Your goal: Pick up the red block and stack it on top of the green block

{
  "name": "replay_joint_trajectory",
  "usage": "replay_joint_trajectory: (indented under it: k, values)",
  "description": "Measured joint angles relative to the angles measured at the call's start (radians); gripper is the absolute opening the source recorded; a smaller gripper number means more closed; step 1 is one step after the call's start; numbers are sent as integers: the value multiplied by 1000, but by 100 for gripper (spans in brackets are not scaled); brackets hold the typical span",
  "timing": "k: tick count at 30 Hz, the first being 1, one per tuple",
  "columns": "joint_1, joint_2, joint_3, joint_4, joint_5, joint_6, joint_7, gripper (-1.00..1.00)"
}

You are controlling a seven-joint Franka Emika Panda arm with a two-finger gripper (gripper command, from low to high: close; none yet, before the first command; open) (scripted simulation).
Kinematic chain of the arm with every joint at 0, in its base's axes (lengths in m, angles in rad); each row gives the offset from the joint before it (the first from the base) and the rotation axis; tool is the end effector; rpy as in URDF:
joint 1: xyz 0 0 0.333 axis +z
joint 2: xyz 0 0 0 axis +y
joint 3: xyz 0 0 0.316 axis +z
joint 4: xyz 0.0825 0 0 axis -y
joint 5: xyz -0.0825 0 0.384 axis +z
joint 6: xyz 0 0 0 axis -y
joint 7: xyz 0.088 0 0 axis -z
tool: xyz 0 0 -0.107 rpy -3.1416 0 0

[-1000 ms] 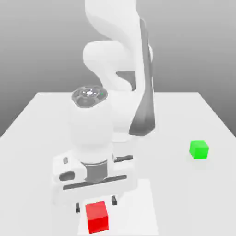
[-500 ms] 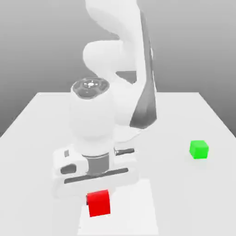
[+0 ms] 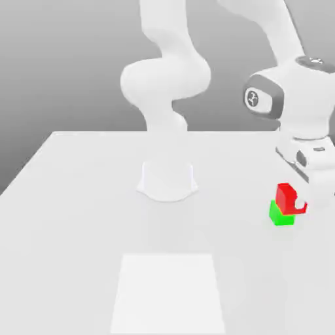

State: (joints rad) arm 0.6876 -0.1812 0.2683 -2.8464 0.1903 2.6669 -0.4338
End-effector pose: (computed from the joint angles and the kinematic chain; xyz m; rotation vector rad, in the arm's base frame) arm 0.2173 0.2882 0.2463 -2.5478 -1.7732 0.0163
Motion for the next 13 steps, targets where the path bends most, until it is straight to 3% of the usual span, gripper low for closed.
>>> replay_joint_trajectory:
  k: [5,10,11,13]
  values:
    - [101,15,76,-60,-49,77,-96,-100]
    - [82,190,56,-59,-219,245,13,-100]
    - [81,209,50,-58,-242,262,29,100]
    - [81,209,50,-58,-242,262,29,100]
